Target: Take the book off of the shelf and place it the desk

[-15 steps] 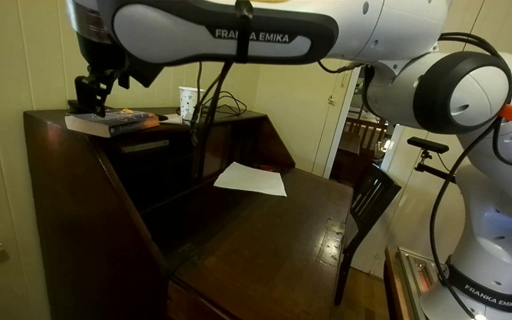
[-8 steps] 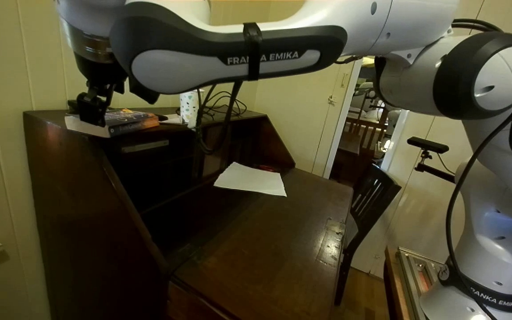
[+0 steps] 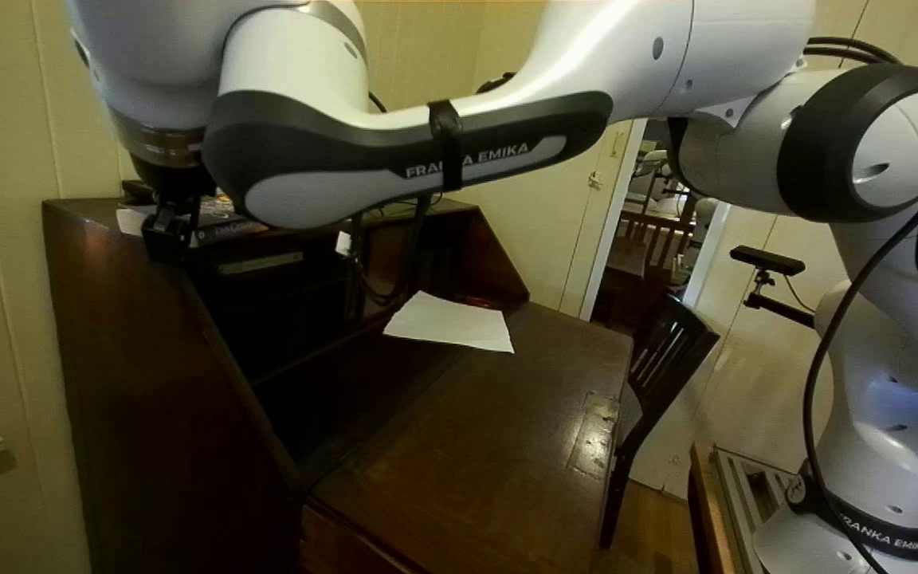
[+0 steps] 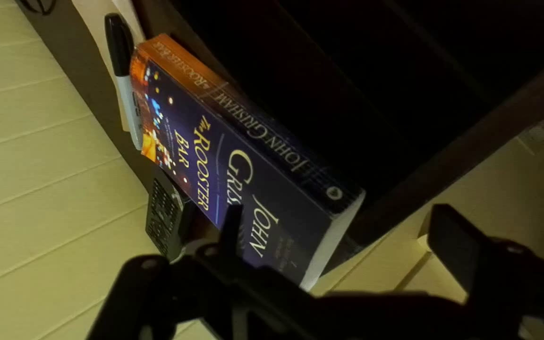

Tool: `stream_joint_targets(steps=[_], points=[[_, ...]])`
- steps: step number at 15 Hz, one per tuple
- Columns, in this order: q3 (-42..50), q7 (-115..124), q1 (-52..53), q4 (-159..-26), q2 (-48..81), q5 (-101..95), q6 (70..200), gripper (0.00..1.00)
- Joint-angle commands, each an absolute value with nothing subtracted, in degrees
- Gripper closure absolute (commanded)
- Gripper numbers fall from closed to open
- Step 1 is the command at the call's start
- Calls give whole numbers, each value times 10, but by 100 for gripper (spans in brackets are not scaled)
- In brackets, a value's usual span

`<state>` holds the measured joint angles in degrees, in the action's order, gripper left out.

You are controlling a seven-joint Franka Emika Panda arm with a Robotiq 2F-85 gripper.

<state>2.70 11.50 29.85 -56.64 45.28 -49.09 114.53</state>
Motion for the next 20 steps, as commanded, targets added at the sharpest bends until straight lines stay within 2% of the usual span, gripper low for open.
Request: stream_joint_targets(steps=[1, 7, 20], points=[[55, 157, 317, -593, 459, -559, 1207, 0], [98, 220, 337, -597, 478, -650, 1247, 0], [132, 272, 391, -608, 483, -664, 1117, 0]])
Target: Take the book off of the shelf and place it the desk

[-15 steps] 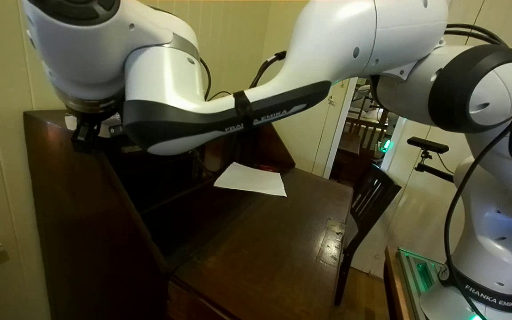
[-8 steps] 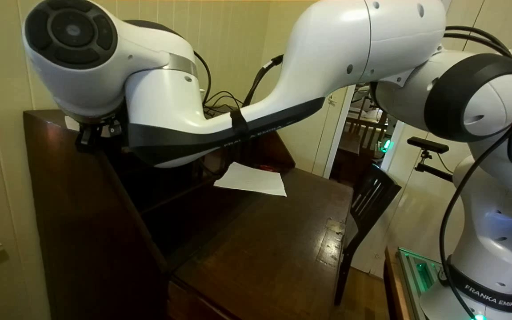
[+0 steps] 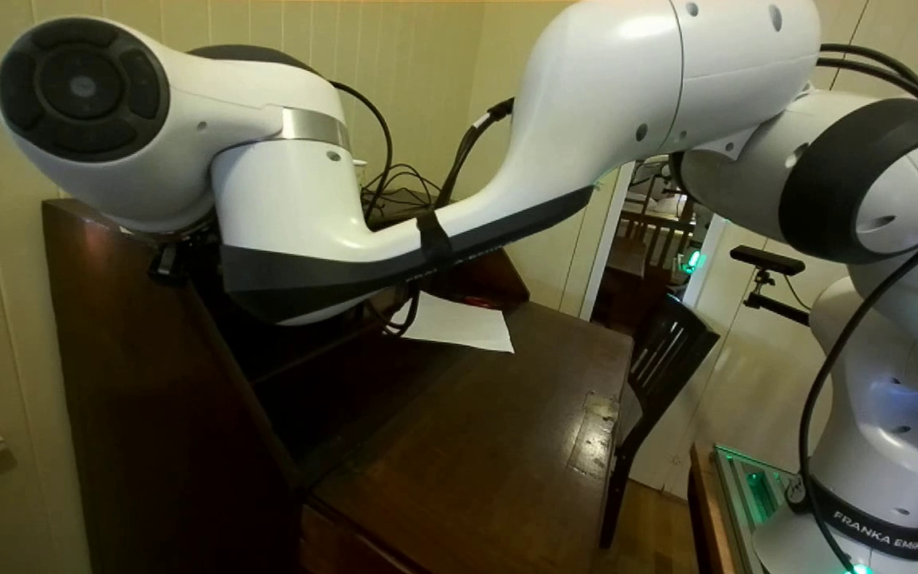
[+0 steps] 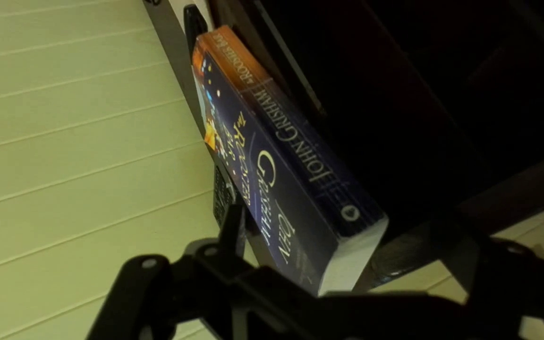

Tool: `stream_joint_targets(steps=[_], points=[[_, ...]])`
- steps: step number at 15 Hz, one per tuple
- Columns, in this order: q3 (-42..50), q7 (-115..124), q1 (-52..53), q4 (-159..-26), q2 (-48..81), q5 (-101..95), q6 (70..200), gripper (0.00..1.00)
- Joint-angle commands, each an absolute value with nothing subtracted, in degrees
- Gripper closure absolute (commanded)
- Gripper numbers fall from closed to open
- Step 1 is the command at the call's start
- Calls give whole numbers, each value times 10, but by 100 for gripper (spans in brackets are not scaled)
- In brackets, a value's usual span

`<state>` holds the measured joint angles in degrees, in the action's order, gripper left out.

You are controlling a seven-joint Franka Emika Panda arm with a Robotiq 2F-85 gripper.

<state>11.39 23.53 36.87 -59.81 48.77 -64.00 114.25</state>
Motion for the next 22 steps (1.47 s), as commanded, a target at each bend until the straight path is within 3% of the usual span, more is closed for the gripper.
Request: stream_joint_targets(steps=[1, 17, 22], points=[[136, 279, 394, -603, 486, -665, 1111, 0], [170, 248, 397, -519, 559, -643, 1007, 0], [163, 232, 391, -491, 580, -643, 1027, 0]])
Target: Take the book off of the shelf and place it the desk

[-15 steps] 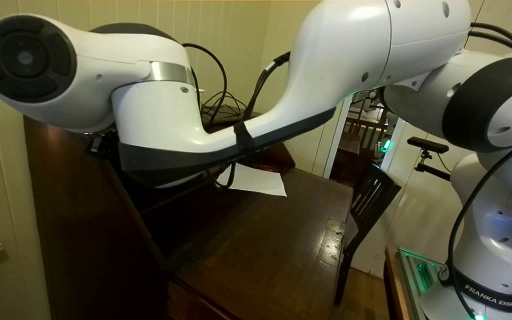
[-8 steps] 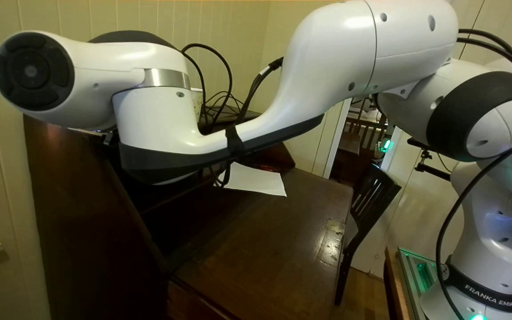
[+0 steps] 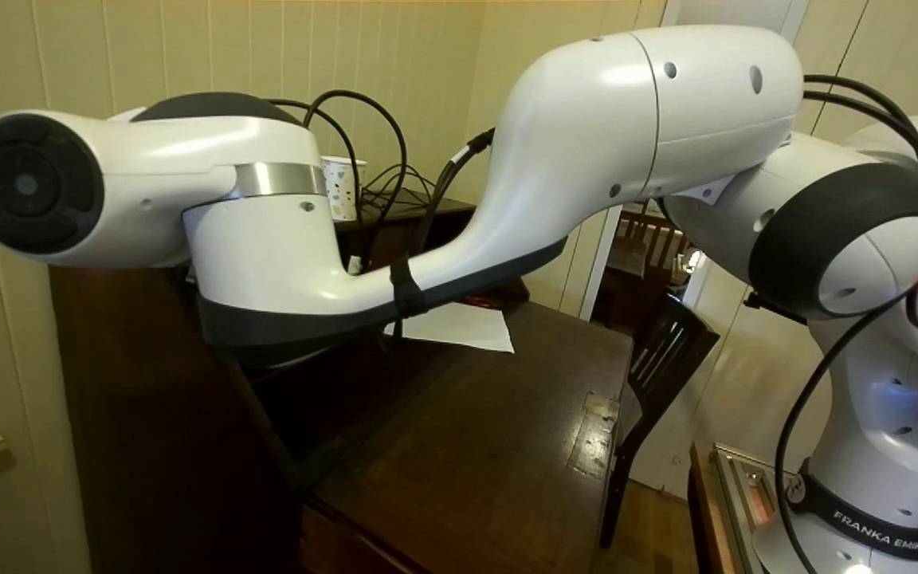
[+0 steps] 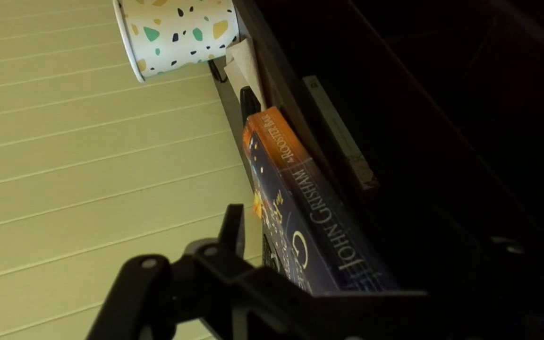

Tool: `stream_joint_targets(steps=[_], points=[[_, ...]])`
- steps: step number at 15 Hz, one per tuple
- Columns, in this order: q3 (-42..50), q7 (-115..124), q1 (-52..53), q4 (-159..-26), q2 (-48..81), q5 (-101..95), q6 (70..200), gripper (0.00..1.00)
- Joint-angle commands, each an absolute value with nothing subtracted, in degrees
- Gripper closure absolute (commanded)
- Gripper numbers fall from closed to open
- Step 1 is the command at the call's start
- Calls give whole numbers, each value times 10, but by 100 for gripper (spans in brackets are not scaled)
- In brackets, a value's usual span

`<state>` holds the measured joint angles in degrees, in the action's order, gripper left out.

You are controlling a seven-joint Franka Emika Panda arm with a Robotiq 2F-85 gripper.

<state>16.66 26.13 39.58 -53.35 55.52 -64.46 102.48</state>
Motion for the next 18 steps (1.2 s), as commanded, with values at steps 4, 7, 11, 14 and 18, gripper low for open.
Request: stream_joint_targets(steps=[4, 7, 11, 14, 18], points=[[167, 175, 390, -478, 578, -651, 1036, 0], [168, 139, 389, -468, 578, -651, 1039, 6], [166, 108, 386, -462, 581, -648, 1043, 38], [165, 95, 386, -466, 582, -646, 1047, 60], [158, 73, 384, -474, 578, -640, 1052, 88]])
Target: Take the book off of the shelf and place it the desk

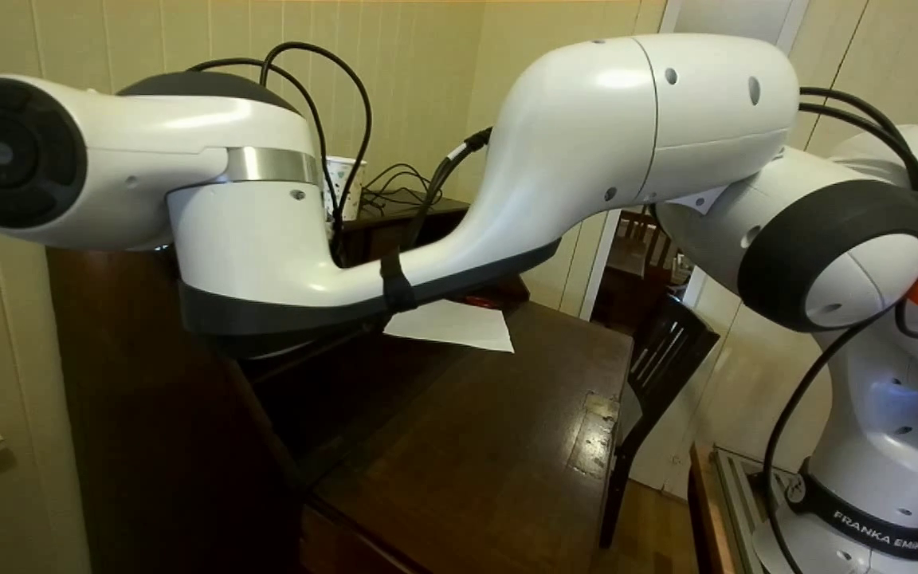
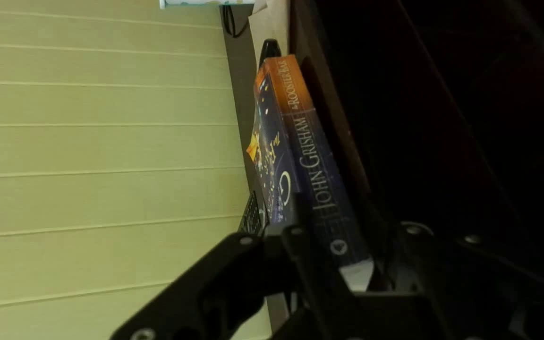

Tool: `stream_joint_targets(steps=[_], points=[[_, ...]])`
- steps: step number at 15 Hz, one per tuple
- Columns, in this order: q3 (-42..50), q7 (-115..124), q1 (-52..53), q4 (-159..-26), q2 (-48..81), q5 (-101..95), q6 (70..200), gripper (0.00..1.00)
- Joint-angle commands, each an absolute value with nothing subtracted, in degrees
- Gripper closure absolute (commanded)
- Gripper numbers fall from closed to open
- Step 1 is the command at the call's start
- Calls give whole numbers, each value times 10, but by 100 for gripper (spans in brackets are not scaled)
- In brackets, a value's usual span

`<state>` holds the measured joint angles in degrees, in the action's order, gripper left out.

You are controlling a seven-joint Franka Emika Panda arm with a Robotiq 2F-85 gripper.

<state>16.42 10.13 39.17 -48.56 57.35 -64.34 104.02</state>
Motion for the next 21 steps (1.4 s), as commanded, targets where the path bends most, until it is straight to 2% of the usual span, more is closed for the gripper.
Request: stream_joint_targets(steps=[1, 2, 3, 4, 11, 12, 13, 15, 21], points=[[157, 69, 383, -477, 577, -638, 1054, 95], [156, 66, 383, -478, 576, -638, 1056, 96], [156, 67, 385, -484, 572, -637, 1057, 94], [155, 67, 387, -492, 566, -637, 1058, 100], [122, 96, 405, -626, 465, -626, 1100, 100], [115, 105, 403, -641, 448, -623, 1113, 74], [107, 122, 399, -655, 427, -616, 1130, 73], [100, 156, 389, -668, 399, -608, 1162, 61], [96, 188, 305, -619, 392, -504, 1234, 18]])
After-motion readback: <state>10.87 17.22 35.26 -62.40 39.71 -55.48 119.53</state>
